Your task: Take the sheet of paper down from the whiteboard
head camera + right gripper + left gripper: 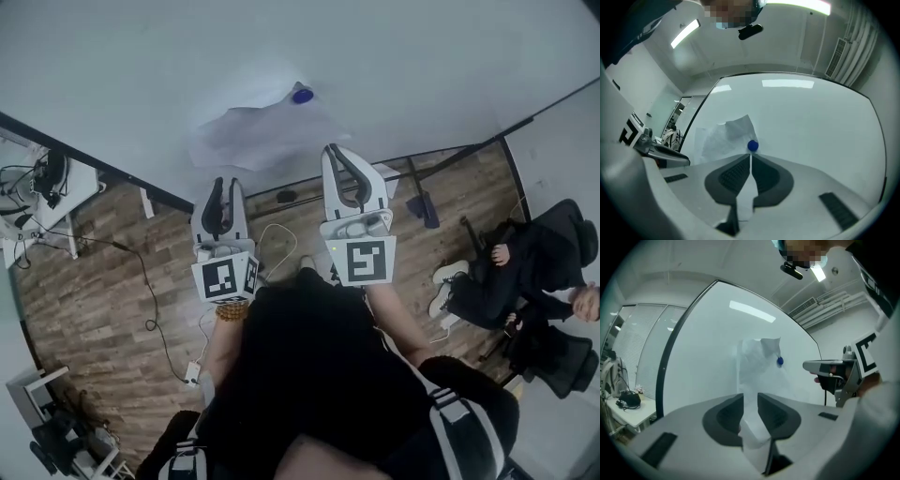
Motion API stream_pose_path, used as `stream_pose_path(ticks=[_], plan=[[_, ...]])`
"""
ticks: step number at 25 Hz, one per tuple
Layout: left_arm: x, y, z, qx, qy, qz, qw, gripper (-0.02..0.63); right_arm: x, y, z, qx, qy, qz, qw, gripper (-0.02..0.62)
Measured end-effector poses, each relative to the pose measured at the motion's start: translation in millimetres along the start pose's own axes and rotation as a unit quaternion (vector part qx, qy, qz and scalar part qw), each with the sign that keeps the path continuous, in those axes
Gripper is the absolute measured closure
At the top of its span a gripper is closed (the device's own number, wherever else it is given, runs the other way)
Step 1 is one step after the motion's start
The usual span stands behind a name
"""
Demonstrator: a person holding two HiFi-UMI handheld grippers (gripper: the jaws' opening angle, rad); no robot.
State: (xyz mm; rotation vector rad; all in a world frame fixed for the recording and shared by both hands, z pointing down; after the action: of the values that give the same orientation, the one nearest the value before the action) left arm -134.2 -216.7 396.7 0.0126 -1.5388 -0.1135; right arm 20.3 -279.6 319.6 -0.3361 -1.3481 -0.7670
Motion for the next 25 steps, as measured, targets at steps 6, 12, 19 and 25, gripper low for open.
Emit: stream_pose_path(ticks=[6, 12, 19, 25], plan=[[-0.2, -8.7, 5.0, 0.038, 0.023, -0.008, 0.999, 0.502, -16.5, -10.3, 11.1, 0.019, 0.031, -0.013, 0.999, 0.595], [3.3, -22.5, 6.7, 0.059, 0.014, -0.016, 0.998, 0.502, -18.1, -24.4, 25.7, 0.031, 0.044, -0.008, 0.999, 0.589], [6.3, -24.9, 14.7, 0.057, 0.023, -0.02, 0.9979, 0.502, -21.1, -29.7, 30.7, 0.044, 0.051, 0.01, 0.998, 0.577], [5.5, -29.3, 21.0, 0.076, 0.032, -0.021, 0.9964, 0.5, -24.0, -30.4, 35.4, 0.057, 0.064, 0.006, 0.996, 0.574]])
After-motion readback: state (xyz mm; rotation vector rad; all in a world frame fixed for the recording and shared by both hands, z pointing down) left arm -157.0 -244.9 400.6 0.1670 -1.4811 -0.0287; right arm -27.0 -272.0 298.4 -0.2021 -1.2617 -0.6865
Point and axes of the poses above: the fingertips, and each gripper's own axes: y backward along the fingers, z to its left, x out of its underside, the point moved 1 cm from there along y, backward along the fingers, and after that the axes turned 2 degrees about -z, right-handed, at the moved point
